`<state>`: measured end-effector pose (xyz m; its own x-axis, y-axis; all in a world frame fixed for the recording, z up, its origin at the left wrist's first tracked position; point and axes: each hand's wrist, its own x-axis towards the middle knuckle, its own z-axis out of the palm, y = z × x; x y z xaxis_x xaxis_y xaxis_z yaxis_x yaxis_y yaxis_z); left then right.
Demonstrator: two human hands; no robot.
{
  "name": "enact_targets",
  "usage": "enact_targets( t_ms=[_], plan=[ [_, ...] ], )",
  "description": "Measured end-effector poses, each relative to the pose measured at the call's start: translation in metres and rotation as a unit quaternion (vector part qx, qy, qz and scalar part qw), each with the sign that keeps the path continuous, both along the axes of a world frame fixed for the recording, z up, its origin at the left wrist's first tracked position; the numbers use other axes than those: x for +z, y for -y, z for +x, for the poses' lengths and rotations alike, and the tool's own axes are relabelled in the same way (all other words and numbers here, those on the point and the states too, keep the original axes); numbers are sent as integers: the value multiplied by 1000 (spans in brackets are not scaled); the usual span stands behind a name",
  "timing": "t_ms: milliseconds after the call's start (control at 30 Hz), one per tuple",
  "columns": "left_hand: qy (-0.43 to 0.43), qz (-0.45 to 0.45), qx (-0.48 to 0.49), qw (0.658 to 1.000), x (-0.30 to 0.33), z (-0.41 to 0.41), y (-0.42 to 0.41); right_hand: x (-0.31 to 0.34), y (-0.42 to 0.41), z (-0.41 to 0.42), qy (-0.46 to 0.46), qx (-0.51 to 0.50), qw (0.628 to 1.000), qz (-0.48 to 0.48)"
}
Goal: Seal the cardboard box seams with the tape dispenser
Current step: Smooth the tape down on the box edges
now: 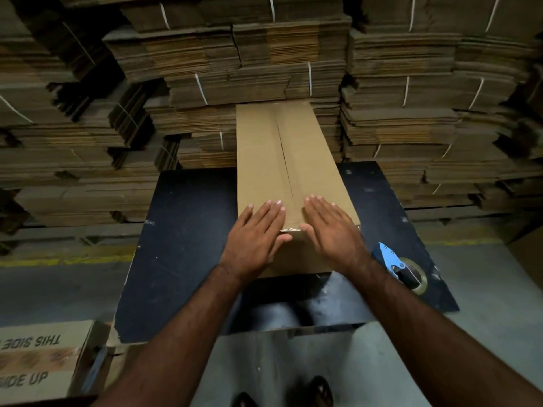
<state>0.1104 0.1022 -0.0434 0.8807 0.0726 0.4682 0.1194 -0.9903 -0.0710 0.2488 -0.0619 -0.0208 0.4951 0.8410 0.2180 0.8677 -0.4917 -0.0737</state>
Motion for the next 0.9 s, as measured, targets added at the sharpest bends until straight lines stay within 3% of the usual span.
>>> enact_targets(
  t_ms=[300,467,667,900],
  plan=[
    [-73,0,12,997,-6,1,9,-15,14,15,60,51,996,-36],
    [-38,-83,58,994,0,21,41,-2,26,27,-4,31,999,30],
    [-55,-36,75,995,-11,25,43,-27,42,42,53,79,995,18],
    [-39,-79,78,993,-3,47,74,-15,52,56,5,84,992,98]
  ],
)
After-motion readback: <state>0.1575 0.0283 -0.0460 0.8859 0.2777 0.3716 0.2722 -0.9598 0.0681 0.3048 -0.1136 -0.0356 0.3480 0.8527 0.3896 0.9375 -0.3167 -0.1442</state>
